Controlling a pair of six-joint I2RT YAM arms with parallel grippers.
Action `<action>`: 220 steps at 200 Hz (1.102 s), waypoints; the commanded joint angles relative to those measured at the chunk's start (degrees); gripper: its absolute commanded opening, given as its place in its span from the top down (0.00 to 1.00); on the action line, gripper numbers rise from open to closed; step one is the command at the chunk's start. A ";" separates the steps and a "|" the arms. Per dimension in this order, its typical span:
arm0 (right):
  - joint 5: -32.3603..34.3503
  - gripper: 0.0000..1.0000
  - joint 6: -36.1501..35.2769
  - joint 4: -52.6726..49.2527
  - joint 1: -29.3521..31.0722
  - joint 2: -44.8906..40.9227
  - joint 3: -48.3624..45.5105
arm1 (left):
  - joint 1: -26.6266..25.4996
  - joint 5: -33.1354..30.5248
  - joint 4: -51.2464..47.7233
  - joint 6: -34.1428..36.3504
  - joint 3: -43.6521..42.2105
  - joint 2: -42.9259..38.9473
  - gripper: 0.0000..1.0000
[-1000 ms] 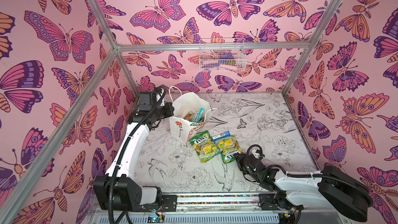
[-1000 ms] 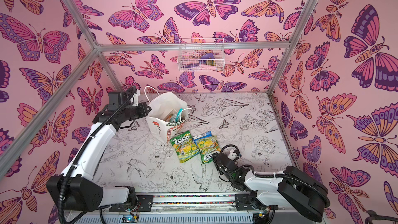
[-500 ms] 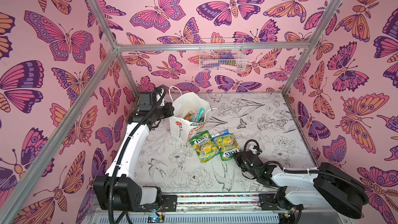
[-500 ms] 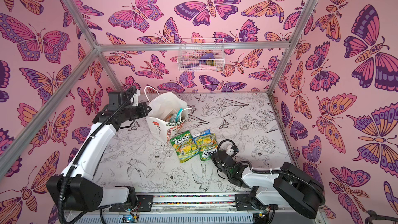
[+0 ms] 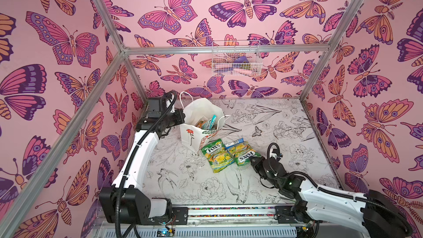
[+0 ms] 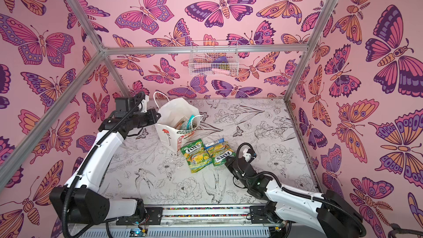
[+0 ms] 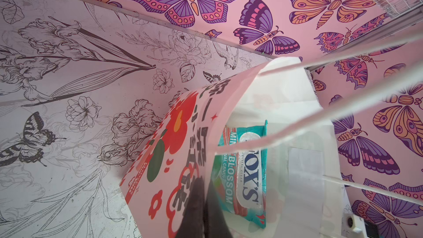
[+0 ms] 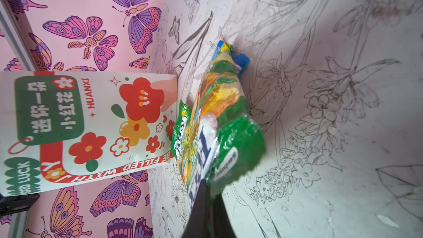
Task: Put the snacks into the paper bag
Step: 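Close the right gripper on the green Spring Tea pack and lift it, then lift the green pack with the right gripper toward the paper bag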
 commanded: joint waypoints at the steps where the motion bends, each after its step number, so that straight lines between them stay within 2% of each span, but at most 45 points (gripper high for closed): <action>1: 2.99 1.00 -3.67 -4.58 -0.31 -2.19 2.42 | 0.49 -0.01 3.26 -0.37 -0.38 -1.03 1.00; 77: 2.04 1.00 -12.69 -7.17 -0.36 -2.42 9.18 | 0.50 -0.03 3.33 -0.30 -0.25 -0.96 1.00; 142: 0.24 1.00 -22.04 -8.73 -0.57 1.37 17.80 | 0.48 0.01 3.27 -0.33 -0.33 -1.01 1.00; 220: -1.64 1.00 -27.07 -9.38 -0.80 2.85 23.71 | 0.52 -0.02 3.27 -0.27 -0.30 -1.03 1.00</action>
